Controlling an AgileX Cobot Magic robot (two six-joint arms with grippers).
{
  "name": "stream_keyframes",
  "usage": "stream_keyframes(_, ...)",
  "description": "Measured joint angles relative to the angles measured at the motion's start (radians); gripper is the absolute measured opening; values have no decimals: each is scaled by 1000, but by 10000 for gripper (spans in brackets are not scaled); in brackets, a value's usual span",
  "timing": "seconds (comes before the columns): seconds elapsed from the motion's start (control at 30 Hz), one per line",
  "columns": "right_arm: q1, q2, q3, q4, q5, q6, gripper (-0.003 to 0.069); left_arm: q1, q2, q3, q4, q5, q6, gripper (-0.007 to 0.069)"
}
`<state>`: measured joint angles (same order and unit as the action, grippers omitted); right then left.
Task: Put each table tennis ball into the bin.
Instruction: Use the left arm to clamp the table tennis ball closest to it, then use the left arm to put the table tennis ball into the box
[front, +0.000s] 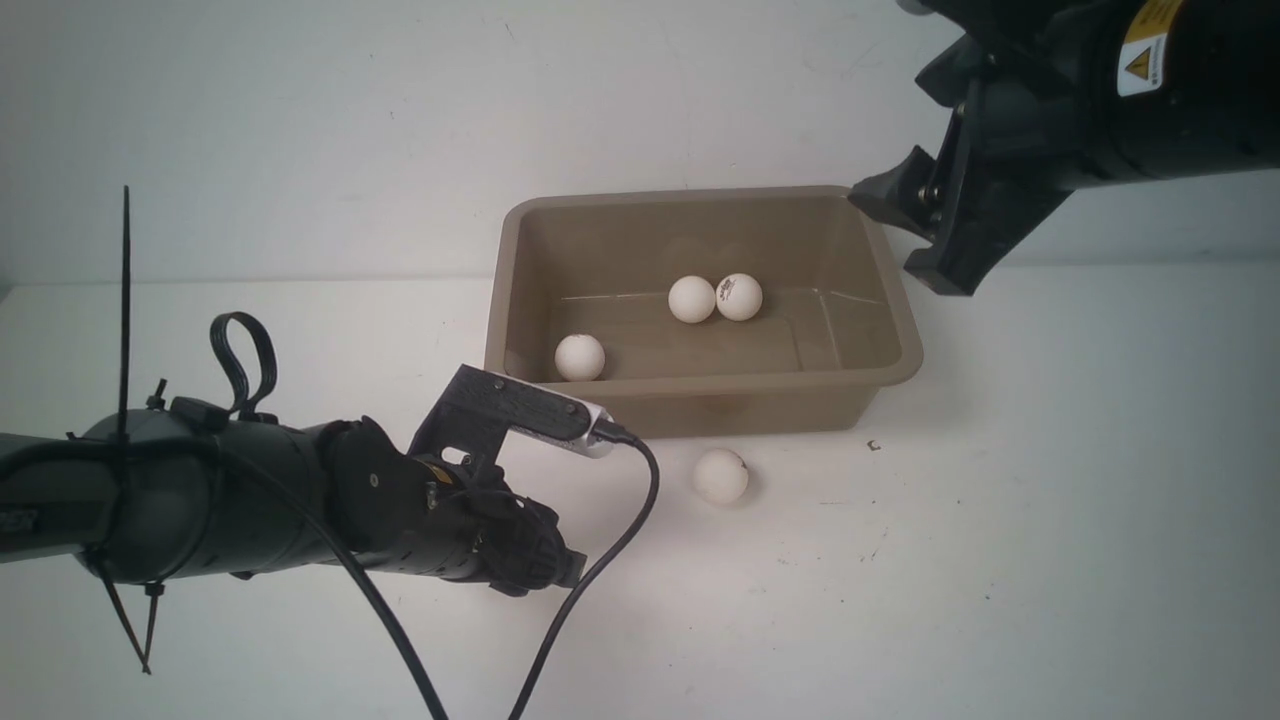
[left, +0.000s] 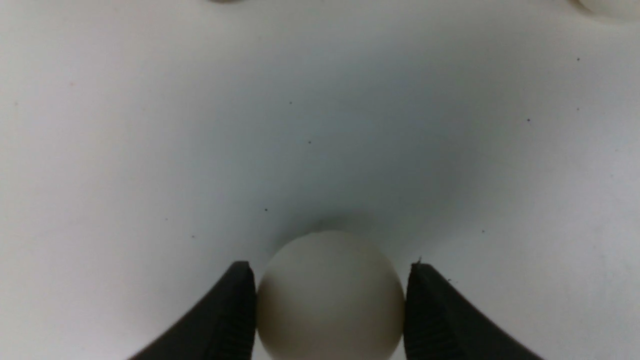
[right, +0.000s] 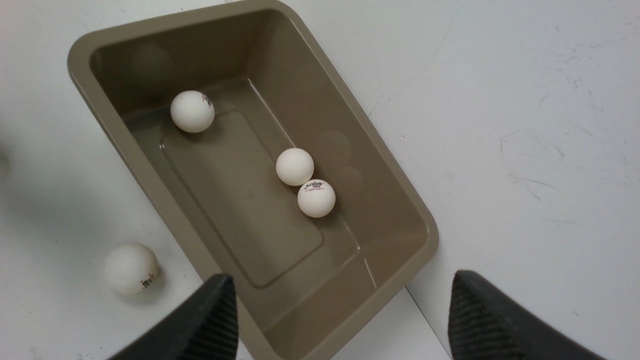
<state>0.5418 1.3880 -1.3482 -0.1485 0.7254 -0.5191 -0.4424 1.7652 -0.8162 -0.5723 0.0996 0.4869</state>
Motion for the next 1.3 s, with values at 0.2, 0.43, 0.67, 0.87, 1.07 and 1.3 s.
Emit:
stream_keyframes(0.2, 0, 0, 0, -1, 0, 0, 513, -30, -78, 0, 1, 62, 28, 338)
stream_keyframes(0.43, 0, 0, 0, -2, 0, 3, 513, -129, -292, 0, 1, 47, 118, 338)
stream_keyframes(0.67, 0, 0, 0, -2, 4, 3, 513, -138, -276, 0, 16, -407, 204, 338)
stream_keyframes(0.87, 0, 0, 0, 3, 5, 3, 513, -138, -109, -62, 182, -614, 162, 338)
stream_keyframes(1.07, 0, 0, 0, 7, 15, 3, 513, -138, 42, -170, 245, -630, 93, 338)
stream_keyframes(1.3, 0, 0, 0, 11, 26, 14, 513, -124, 72, -203, 254, -655, 10, 338)
